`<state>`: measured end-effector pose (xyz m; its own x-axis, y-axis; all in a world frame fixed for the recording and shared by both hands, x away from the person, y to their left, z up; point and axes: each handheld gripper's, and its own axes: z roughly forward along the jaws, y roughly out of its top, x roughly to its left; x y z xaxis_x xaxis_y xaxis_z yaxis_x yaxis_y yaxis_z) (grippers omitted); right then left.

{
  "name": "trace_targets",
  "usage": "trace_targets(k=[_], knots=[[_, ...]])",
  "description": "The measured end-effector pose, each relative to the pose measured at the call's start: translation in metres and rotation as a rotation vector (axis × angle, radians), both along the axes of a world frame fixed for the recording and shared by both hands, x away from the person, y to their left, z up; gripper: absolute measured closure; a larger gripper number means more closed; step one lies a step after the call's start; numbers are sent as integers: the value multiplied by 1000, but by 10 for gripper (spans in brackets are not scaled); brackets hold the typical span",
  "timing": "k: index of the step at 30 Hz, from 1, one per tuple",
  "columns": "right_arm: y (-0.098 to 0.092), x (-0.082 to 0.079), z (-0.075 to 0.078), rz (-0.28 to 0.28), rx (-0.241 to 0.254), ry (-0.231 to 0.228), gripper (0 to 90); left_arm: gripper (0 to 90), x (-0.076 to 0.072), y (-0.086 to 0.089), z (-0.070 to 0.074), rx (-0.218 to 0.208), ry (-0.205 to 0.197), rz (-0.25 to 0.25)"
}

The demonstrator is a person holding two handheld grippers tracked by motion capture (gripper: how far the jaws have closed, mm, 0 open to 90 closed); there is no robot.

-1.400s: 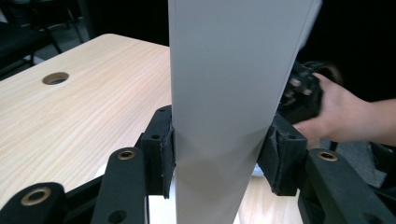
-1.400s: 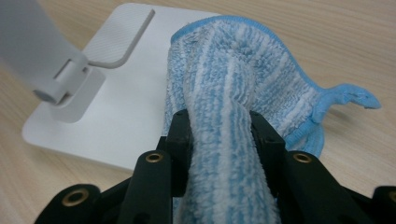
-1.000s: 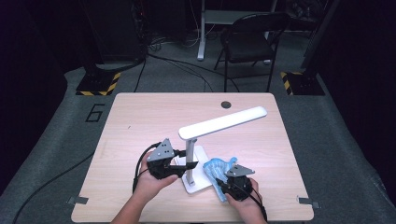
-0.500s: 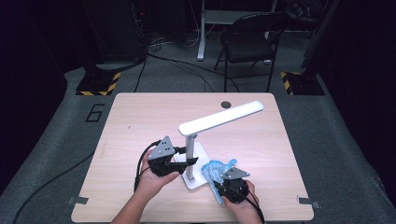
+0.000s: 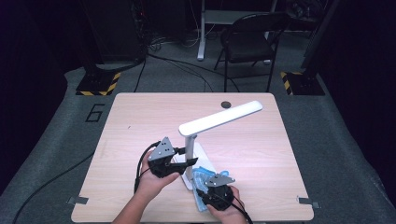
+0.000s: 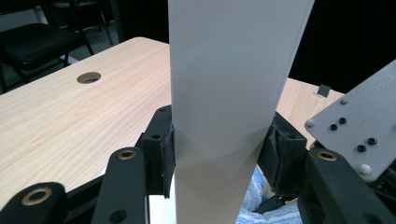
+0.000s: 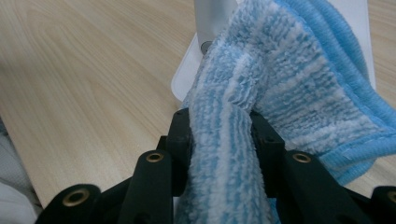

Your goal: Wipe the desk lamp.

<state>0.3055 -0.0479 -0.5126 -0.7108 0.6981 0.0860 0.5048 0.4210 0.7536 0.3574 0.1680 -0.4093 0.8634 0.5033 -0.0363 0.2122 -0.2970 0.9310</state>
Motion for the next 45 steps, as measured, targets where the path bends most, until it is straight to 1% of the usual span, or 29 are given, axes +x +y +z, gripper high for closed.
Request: trace_targets(k=[2,4,5,6,8,10,12,13,14,16,18,20,22,23,24,25,26,29,30,32,33,34,36,38,40,41,43,44,45], knots=[[0,0,0,7,-11,-15,670,522,1,1,0,-3,5,-8],[1,-1,-1,18,-49,-48,679,522,1,2,0,-6,6,-11],[1,-1,-1,29,-72,-72,682,523,1,3,0,-5,9,-16],[1,-2,-1,28,-94,-86,685,522,2,4,-1,-13,0,-23],[0,0,-2,36,-111,-113,686,521,3,6,-2,-21,8,-30],[-3,2,-1,17,-117,-107,686,521,3,6,-2,-23,7,-30],[-8,7,-2,-12,-114,-117,686,521,3,6,-2,-19,6,-25],[-11,10,-1,-11,-116,-112,685,521,3,6,-2,-19,5,-25],[-14,11,-1,-38,-109,-97,685,521,3,6,-2,-18,5,-24],[-21,17,-1,-63,-116,-105,683,521,3,6,-2,-17,5,-23],[-28,22,-1,-89,-117,-97,682,521,3,6,-1,-17,5,-21],[-35,27,-1,-128,-104,-90,681,521,3,7,-2,-18,5,-24],[-41,33,-2,-157,-106,-100,680,521,3,6,-2,-20,2,-22],[-43,34,-2,-178,-102,-94,679,521,3,7,-2,-21,1,-21],[-45,34,-1,-181,-97,-86,677,521,3,7,-2,-21,1,-21],[-45,35,-1,-174,-89,-83,676,520,3,6,-2,-22,4,-23],[-45,34,-2,-173,-93,-93,677,520,3,6,-2,-21,5,-24],[-38,30,-2,-179,-99,-97,677,519,3,6,-2,-25,9,-24],[-35,28,-2,-168,-112,-111,678,519,3,6,-2,-26,10,-24],[-29,24,-3,-171,-119,-134,679,519,2,6,-2,-24,16,-20],[-27,22,-2,-161,-125,-132,679,519,2,6,-2,-23,17,-20],[-25,21,-3,-160,-113,-125,679,519,2,6,-2,-22,17,-19],[-21,18,-2,-136,-87,-104,680,519,2,5,-2,-21,18,-18],[-14,13,-1,-95,-66,-84,679,518,2,5,-2,-20,21,-21],[-5,7,-2,-41,-48,-80,675,518,2,5,-1,-20,24,-20],[-1,4,-2,-22,-28,-66,670,518,2,5,-2,-22,23,-15],[3,1,-1,-7,-47,-84,667,518,2,5,-2,-21,22,-19],[2,2,-2,-2,-44,-89,667,518,1,5,-2,-25,16,-14],[1,3,-2,0,-36,-82,670,519,1,5,-2,-22,12,-18]])
